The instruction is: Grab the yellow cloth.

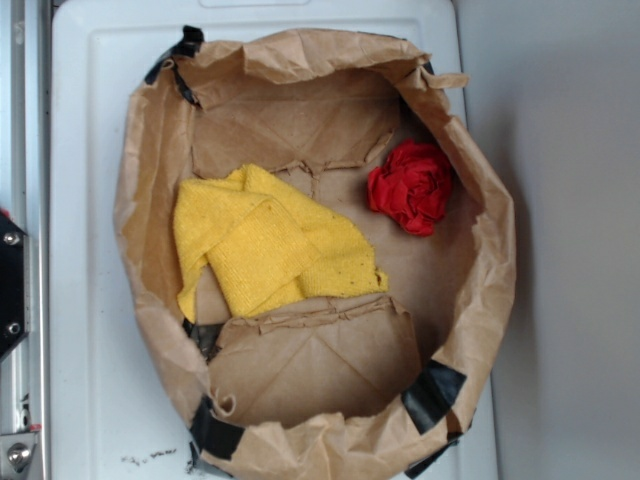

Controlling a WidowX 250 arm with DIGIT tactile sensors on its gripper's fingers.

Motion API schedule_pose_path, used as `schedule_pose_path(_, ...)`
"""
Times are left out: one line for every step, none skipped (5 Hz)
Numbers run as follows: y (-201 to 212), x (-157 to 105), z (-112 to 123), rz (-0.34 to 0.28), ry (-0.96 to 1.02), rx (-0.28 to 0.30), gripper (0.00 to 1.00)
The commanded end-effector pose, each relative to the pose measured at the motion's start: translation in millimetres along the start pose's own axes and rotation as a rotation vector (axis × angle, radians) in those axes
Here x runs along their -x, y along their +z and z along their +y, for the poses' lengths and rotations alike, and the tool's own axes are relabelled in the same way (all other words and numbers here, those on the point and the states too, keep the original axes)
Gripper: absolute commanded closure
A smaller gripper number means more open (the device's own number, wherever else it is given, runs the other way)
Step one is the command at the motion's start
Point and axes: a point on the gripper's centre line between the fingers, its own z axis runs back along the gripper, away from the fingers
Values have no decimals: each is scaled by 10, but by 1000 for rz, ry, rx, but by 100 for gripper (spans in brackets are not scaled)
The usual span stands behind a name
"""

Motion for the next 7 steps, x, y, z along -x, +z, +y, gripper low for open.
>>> schedule_pose_path(0, 0, 0, 0, 0, 0, 0)
schedule_pose_path(-128, -324, 96, -23, -20, -24, 0)
schedule_pose_path(-176, -597, 188, -76, -13, -24, 0)
schedule_pose_path(-292, -914, 300, -124, 0, -30, 0)
schedule_pose_path(-529, -1129, 286, -113, -56, -25, 0)
schedule_pose_path(-707, -1194, 245, -82, -87, -37, 0)
schedule_pose_path(-939, -645, -130, 23, -125, -70, 0)
